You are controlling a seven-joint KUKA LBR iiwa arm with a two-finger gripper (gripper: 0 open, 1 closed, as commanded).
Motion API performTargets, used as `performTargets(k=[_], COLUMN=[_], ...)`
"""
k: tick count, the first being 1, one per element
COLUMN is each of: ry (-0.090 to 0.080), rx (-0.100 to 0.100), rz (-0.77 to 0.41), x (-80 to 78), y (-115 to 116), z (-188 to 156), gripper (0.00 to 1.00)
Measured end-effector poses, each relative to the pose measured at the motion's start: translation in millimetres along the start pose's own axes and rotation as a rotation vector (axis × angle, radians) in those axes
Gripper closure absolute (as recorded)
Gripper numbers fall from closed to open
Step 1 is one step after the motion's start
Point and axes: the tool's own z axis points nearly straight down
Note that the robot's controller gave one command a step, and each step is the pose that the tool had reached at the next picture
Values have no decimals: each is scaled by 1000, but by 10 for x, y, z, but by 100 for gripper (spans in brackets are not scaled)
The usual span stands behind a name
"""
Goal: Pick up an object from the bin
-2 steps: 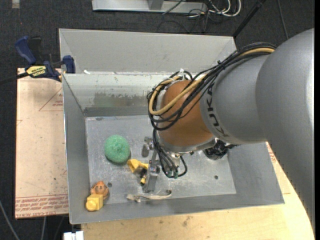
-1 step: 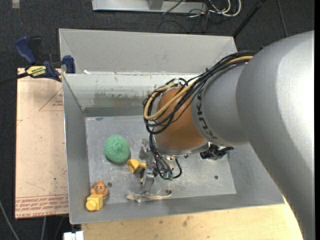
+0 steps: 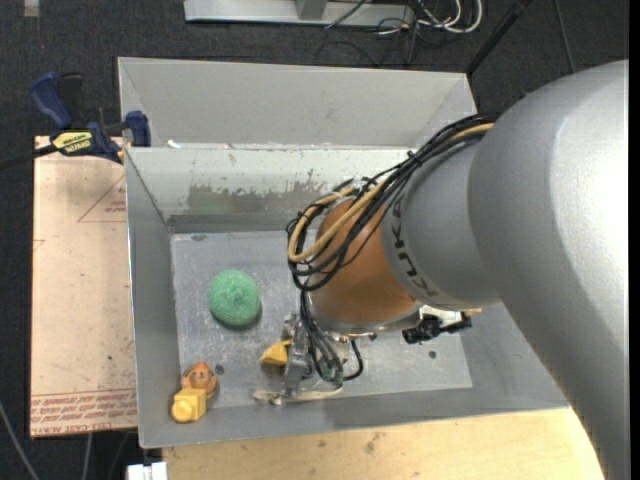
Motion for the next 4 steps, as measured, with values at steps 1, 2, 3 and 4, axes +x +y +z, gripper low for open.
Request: performTargets(k=[1, 2, 3, 4], ry=[0, 0, -1, 1], rx=[0, 0, 0, 1], rz=[0, 0, 1, 1], x=[0, 2, 1, 6], y=[0, -2, 0, -3], z=[0, -16, -59, -114], gripper=[100, 100, 100, 100])
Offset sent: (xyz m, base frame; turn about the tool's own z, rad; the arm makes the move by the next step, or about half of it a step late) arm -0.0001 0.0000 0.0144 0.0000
